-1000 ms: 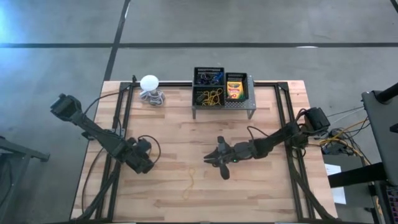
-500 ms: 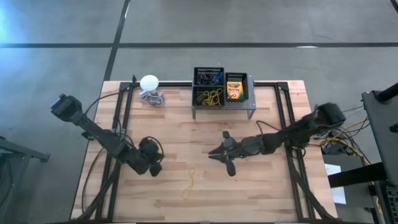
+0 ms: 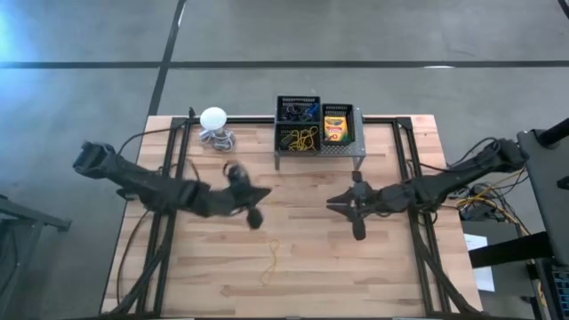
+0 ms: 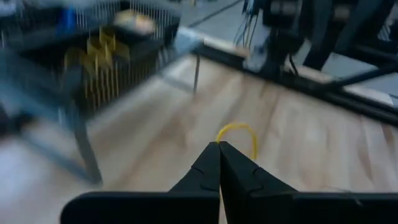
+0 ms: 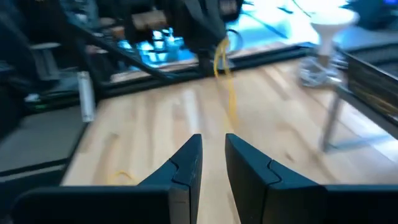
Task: Pick & Place Office Desk Supplies
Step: Put the yellow rubber band into the bottom left black bin
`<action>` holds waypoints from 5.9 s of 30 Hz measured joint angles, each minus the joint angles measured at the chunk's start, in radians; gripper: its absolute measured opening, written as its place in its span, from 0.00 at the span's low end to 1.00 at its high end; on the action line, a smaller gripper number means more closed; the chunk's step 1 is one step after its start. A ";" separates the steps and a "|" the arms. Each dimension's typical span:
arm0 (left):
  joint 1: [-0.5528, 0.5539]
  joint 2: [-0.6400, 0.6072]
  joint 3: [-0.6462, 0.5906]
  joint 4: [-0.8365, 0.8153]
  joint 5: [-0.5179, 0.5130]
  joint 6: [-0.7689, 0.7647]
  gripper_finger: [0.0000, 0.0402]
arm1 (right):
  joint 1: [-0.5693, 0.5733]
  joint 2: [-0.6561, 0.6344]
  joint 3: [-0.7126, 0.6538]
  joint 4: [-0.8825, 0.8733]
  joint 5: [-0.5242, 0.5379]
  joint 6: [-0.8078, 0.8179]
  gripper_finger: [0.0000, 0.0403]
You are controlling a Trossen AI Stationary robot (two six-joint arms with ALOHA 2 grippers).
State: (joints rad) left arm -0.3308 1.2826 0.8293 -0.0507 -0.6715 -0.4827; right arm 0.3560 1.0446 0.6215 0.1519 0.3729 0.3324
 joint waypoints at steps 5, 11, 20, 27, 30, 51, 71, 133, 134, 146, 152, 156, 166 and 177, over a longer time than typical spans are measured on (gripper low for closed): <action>0.173 0.123 0.243 0.029 0.157 0.256 0.00 | 0.066 -0.048 -0.048 -0.047 0.171 0.044 0.17; 0.330 0.294 0.529 -0.021 0.281 0.508 0.00 | 0.078 -0.055 -0.105 -0.043 0.233 0.122 0.17; 0.495 0.483 0.716 -0.126 0.280 0.621 0.00 | 0.078 -0.052 -0.148 0.005 0.234 0.135 0.17; 0.554 0.464 0.715 -0.121 0.268 0.594 0.00 | 0.078 -0.052 -0.148 0.008 0.291 0.122 0.17; 0.562 0.438 0.717 -0.095 0.268 0.596 0.00 | 0.078 -0.052 -0.148 0.009 0.307 0.120 0.17; 0.596 0.440 0.573 -0.199 0.391 0.520 0.08 | 0.078 -0.052 -0.149 0.018 0.312 0.116 0.17; 0.394 0.286 0.701 -0.604 0.467 0.282 0.38 | 0.060 0.010 -0.145 0.214 0.152 0.005 0.17; -0.314 -0.156 -0.076 -0.360 -0.376 -0.641 0.31 | -0.249 1.306 1.407 -1.354 -0.772 -1.179 0.02; -0.314 -0.156 -0.076 -0.360 -0.375 -0.641 0.31 | -0.248 1.266 1.392 -1.385 -0.774 -1.166 0.02; -0.314 -0.133 -0.084 -0.315 -0.406 -0.640 0.31 | -0.275 0.586 0.991 -1.191 -0.580 -0.839 0.02; -0.307 -0.110 -0.084 -0.255 -0.414 -0.561 0.31 | -0.369 0.341 0.835 -0.818 -0.337 -0.728 0.02; -0.302 -0.109 -0.084 -0.228 -0.418 -0.518 0.31 | -0.495 0.293 0.743 -0.627 -0.342 -0.739 0.02; -0.284 -0.109 -0.083 -0.204 -0.422 -0.451 0.31 | -0.702 0.379 0.592 -0.423 -0.398 -0.788 0.02; -0.284 -0.109 -0.083 -0.199 -0.408 -0.455 0.31 | -0.769 0.440 0.612 -0.438 -0.396 -0.645 0.20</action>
State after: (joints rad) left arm -0.6151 1.1736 0.7467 -0.2502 -1.0798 -0.9382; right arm -0.4135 1.4844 1.2334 -0.2863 -0.0233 -0.3129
